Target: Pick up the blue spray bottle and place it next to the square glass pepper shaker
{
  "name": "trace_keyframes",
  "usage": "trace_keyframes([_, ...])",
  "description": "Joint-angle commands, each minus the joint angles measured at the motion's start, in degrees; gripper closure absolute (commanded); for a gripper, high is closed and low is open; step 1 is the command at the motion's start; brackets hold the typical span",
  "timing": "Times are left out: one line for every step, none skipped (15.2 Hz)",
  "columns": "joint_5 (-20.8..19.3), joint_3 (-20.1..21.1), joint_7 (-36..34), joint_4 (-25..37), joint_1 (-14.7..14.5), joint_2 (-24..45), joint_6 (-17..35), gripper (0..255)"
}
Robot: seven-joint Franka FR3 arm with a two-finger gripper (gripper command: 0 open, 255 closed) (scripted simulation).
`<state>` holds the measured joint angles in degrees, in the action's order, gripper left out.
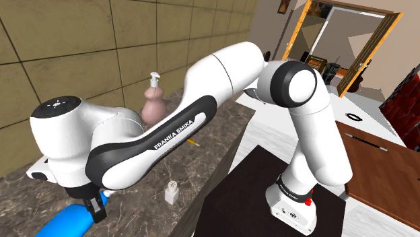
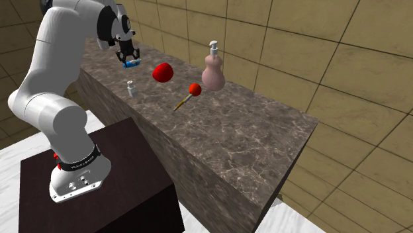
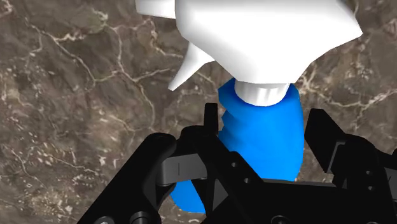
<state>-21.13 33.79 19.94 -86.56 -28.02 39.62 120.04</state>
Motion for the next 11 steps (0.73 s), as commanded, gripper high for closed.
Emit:
trace_keyframes([-0.47, -0.38, -0.18, 0.04, -0.31, 0.98, 0.92, 255])
trace_keyframes([-0.68, -0.55, -0.29, -0.13, -0.4, 1.36, 1.44, 255])
trace_keyframes([-0.89, -0.72, -0.39, -0.28, -0.49, 1.75, 1.96, 255])
trace_keyframes([-1.1, -0.9, -0.49, -0.43, -0.58, 2.14, 2.48, 255])
trace_keyframes([-1.32, -1.08, -0.59, -0.55, -0.68, 2.55, 2.99, 255])
trace_keyframes([-1.53, -1.26, -0.69, -0.67, -0.78, 2.96, 3.49, 255])
trace_keyframes([-1.74, -1.45, -0.79, -0.77, -0.89, 3.38, 3.99, 255])
trace_keyframes([-1.96, -1.63, -0.89, -0.85, -1.0, 3.81, 4.48, 255])
trace_keyframes([-2.17, -1.82, -0.99, -0.92, -1.11, 4.24, 4.96, 255])
trace_keyframes([-2.39, -2.02, -1.09, -0.98, -1.23, 4.68, 5.44, 255])
trace_keyframes([-2.61, -2.21, -1.18, -1.02, -1.35, 5.13, 5.92, 255])
